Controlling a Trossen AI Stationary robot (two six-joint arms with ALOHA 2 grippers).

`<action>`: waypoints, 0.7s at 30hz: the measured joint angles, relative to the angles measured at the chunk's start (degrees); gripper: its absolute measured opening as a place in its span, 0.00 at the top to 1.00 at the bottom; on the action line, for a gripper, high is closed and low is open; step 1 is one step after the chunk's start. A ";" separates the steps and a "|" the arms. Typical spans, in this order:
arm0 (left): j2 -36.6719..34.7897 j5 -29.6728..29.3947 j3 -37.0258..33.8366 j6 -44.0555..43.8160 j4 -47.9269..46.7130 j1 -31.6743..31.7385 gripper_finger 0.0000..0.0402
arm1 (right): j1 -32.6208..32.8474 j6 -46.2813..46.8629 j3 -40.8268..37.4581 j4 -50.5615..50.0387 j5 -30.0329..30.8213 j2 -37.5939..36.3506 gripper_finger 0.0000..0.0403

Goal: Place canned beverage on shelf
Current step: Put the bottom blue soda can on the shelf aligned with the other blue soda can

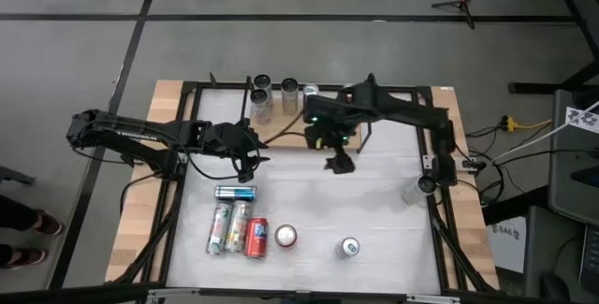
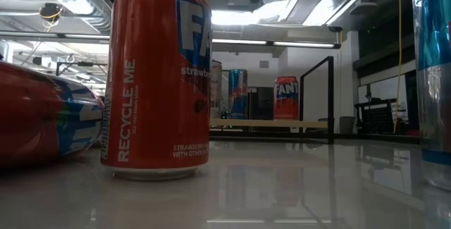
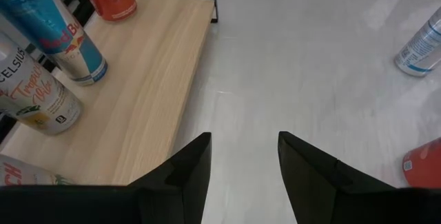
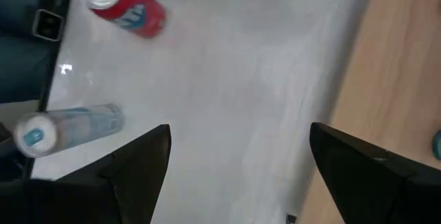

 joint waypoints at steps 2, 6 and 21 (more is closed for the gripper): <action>0.00 0.00 0.02 0.00 0.02 0.00 0.61 | 0.40 0.06 -3.22 -0.07 -1.14 -3.03 0.15; 0.00 0.00 0.01 0.01 0.48 0.00 0.61 | 0.44 3.53 -14.61 0.60 -3.46 -10.95 0.15; 0.75 1.05 0.08 -4.09 22.15 -0.67 0.61 | 4.39 23.48 -44.94 26.84 -4.33 -31.41 0.15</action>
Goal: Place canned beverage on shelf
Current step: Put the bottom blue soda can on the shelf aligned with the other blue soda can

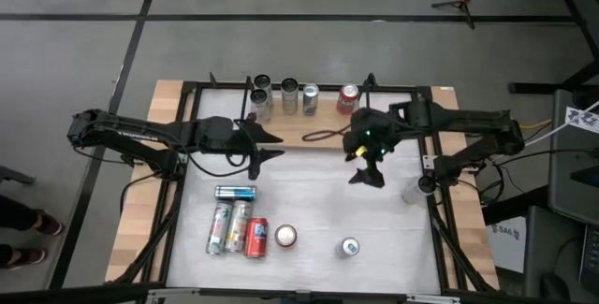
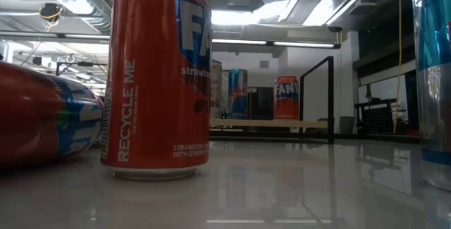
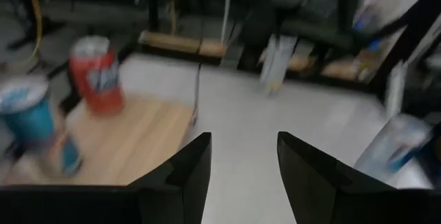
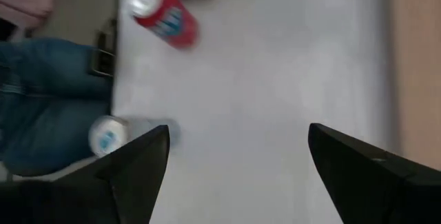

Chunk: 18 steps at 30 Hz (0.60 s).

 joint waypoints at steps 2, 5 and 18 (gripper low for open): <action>-0.04 0.90 0.06 -0.01 1.83 -0.01 0.61 | 2.03 1.64 -0.04 2.47 -0.72 0.26 0.15; 0.06 1.92 0.03 0.01 2.84 -0.34 0.61 | 5.31 4.83 -0.04 6.29 -1.06 0.74 0.15; 0.01 2.47 0.01 2.97 2.45 -3.53 0.61 | 24.31 12.89 -0.04 17.29 14.98 1.64 0.15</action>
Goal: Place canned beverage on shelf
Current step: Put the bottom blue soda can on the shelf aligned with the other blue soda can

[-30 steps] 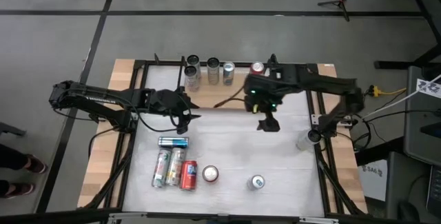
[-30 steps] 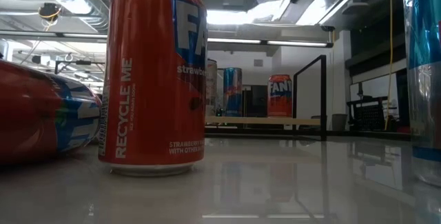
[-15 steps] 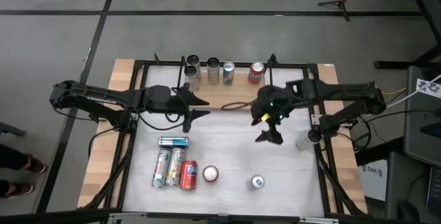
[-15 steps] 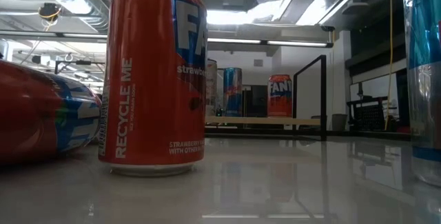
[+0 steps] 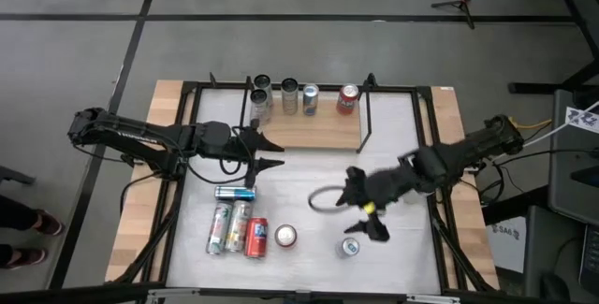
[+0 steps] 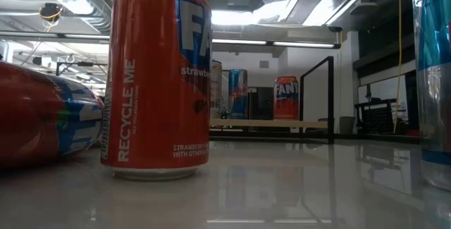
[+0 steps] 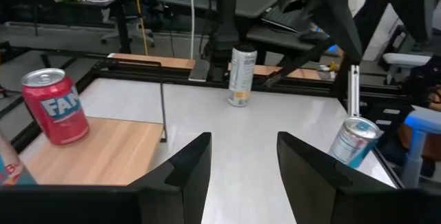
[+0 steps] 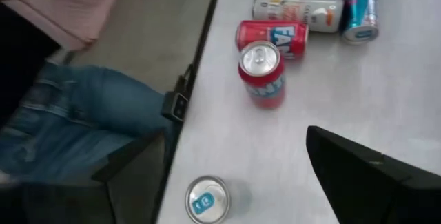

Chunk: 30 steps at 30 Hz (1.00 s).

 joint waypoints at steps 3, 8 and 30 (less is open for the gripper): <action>0.00 -0.03 -0.02 0.00 0.01 -0.76 0.61 | 4.97 2.59 0.00 -0.55 6.49 0.20 0.15; 0.00 -0.02 -0.04 -0.02 0.01 -2.11 0.61 | 10.87 11.14 0.00 -0.69 16.69 1.42 0.15; 0.00 -0.04 -0.08 -0.17 -0.10 -4.94 0.61 | 17.00 17.64 0.00 -6.28 20.07 13.36 0.15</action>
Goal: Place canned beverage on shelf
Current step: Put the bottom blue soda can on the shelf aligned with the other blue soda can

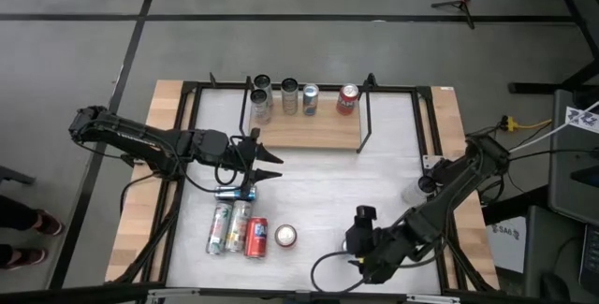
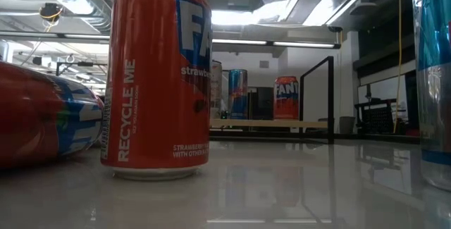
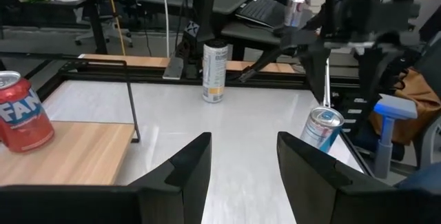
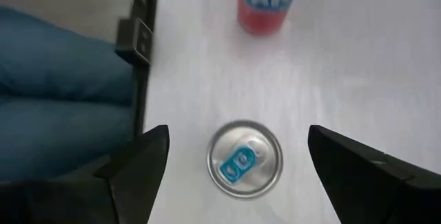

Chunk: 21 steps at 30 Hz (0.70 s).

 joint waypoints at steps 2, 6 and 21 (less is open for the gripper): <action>0.00 -0.01 0.00 0.01 -0.02 -0.17 0.61 | 0.00 0.54 0.00 -1.19 -0.03 0.98 0.15; 0.00 0.02 0.00 0.02 -0.09 -0.28 0.61 | 0.00 3.06 0.02 -2.91 -1.13 2.01 0.15; 0.00 0.00 0.00 0.02 -0.11 -0.28 0.61 | -0.02 3.44 0.04 -3.58 -1.57 3.48 0.15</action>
